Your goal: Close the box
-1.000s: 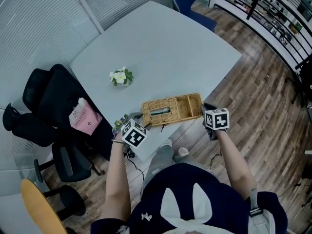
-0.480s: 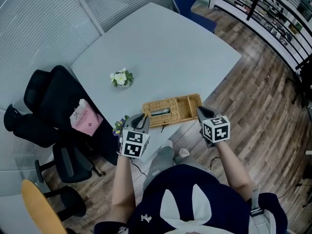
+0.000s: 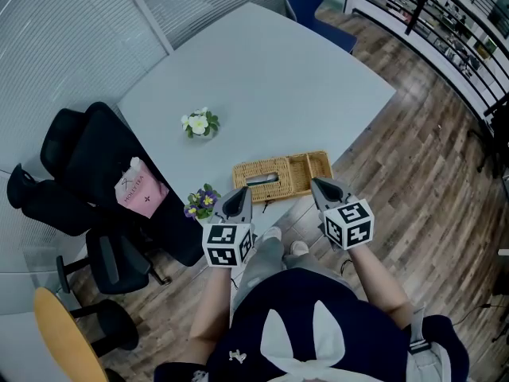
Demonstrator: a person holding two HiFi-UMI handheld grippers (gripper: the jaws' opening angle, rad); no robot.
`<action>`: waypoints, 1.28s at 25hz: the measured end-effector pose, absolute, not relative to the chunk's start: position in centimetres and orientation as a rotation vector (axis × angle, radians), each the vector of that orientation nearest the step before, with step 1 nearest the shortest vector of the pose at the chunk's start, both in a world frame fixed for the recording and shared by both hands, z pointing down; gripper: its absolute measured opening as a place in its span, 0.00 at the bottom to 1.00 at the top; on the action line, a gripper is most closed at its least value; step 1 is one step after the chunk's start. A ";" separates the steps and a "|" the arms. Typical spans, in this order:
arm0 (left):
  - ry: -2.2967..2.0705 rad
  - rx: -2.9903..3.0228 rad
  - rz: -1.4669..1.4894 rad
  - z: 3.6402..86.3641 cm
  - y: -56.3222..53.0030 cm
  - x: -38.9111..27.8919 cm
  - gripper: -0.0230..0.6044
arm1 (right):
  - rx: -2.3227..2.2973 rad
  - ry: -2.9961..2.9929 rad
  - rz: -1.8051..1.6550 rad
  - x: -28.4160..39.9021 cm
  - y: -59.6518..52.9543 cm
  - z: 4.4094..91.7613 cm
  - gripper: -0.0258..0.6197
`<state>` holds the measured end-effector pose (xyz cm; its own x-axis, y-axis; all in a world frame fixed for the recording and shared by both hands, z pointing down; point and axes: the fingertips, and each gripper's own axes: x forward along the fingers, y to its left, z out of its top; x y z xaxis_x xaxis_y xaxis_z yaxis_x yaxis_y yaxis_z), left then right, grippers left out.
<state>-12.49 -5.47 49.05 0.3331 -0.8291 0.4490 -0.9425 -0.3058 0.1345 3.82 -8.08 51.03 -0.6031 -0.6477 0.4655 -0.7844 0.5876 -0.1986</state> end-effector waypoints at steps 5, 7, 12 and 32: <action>-1.586 2.228 0.409 48.9 -4.7 -10.9 0.07 | 1.136 -2.512 0.540 3.1 -7.2 49.7 0.04; -1.594 2.230 0.405 48.7 -4.5 -10.3 0.07 | 1.124 -2.522 0.534 2.8 -6.9 49.3 0.04; -1.559 2.261 0.414 48.5 -4.2 -8.7 0.07 | 1.094 -2.515 0.508 2.4 -6.4 49.5 0.04; -1.576 2.254 0.395 48.2 -2.9 -6.5 0.07 | 1.009 -2.512 0.458 2.9 -4.8 49.1 0.04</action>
